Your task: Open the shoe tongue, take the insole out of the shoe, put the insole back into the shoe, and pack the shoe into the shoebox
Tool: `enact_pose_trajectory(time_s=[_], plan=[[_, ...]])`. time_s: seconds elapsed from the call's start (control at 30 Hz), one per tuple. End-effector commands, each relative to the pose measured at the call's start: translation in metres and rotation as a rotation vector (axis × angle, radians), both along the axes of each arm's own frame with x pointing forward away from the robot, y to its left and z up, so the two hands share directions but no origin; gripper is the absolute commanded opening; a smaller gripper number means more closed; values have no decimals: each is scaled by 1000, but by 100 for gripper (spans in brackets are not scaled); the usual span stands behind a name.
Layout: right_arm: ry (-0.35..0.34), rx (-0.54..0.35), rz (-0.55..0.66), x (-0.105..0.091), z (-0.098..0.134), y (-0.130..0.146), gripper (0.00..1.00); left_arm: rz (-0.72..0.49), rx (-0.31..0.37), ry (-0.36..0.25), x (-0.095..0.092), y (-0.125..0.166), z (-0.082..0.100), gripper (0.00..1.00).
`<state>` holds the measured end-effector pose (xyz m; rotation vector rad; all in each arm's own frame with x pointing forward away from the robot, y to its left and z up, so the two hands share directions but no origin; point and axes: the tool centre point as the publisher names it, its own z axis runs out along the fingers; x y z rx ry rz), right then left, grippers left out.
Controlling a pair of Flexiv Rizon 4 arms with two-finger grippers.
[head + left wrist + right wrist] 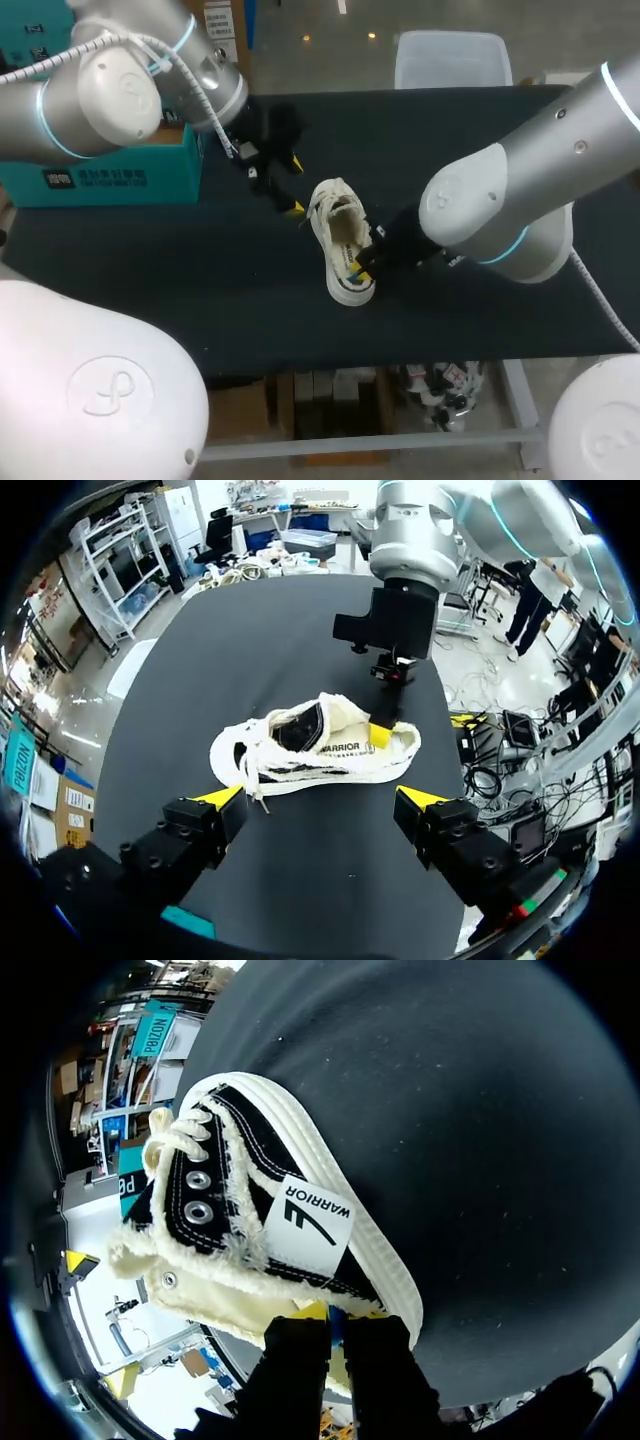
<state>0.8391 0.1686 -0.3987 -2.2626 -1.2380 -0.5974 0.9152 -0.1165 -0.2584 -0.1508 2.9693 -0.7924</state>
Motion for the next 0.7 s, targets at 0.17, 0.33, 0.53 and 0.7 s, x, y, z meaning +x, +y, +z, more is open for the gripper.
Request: enact_pose_trajectory(time_s=[0.17, 0.33, 0.53, 0.7], plan=[[-3, -161, -16, -3, -9, 15, 0, 429, -36, 151, -5, -1, -1, 100], [-35, -157, -12, -10, 5, 16, 0, 544, -22, 157, -6, 1, -2, 100], [-70, -175, -25, -12, 21, 11, 44, 596, -16, 185, -7, 5, -6, 100], [-94, -164, -32, -12, 33, 6, 75, 651, -31, 214, -9, 14, -6, 100]])
